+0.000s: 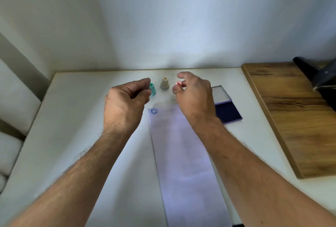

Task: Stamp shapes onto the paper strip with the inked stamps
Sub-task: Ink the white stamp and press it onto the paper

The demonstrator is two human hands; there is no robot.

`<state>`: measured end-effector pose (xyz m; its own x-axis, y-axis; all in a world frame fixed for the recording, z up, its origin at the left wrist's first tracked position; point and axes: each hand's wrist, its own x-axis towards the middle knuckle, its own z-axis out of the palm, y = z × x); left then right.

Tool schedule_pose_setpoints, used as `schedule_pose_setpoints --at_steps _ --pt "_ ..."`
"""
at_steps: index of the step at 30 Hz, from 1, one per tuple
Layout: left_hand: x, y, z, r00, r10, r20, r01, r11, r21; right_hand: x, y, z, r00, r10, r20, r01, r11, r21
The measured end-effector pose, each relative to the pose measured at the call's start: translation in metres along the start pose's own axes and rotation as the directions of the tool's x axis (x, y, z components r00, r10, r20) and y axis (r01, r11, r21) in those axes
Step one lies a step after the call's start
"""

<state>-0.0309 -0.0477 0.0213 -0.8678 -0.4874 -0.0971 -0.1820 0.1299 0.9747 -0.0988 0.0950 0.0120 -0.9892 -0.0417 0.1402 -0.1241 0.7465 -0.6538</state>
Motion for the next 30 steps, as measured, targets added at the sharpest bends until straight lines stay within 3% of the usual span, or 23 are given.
schedule_pose_setpoints --at_steps 5,10,14,17,21,27,30 --pt "-0.001 0.001 0.003 1.000 0.000 0.006 0.000 1.000 0.024 0.009 0.004 -0.001 0.999 0.052 -0.001 -0.052 0.995 -0.090" --pt "0.002 0.000 0.001 1.000 0.006 -0.002 -0.006 0.999 0.034 0.012 0.008 0.003 0.997 0.073 -0.002 -0.073 0.995 -0.069" --pt "0.001 0.001 0.002 1.000 0.010 -0.008 -0.010 0.999 0.034 0.012 0.005 0.011 0.991 -0.115 -0.064 0.102 0.979 -0.177" --pt "0.001 0.001 0.002 1.000 0.021 -0.011 -0.020 0.999 0.041 0.016 -0.003 0.021 0.959 -0.283 0.000 0.269 0.912 -0.310" --pt "0.002 -0.001 0.000 1.000 0.023 -0.013 -0.022 0.999 0.047 0.024 -0.009 0.034 0.934 -0.350 0.074 0.349 0.847 -0.401" --pt "0.004 -0.003 -0.001 1.000 0.020 -0.021 -0.020 0.999 0.038 0.031 -0.012 0.037 0.952 -0.294 0.083 0.301 0.860 -0.413" --pt "0.003 -0.001 -0.001 0.999 0.029 -0.032 -0.028 0.999 0.026 0.026 -0.016 0.023 0.967 -0.251 0.037 0.251 0.928 -0.274"
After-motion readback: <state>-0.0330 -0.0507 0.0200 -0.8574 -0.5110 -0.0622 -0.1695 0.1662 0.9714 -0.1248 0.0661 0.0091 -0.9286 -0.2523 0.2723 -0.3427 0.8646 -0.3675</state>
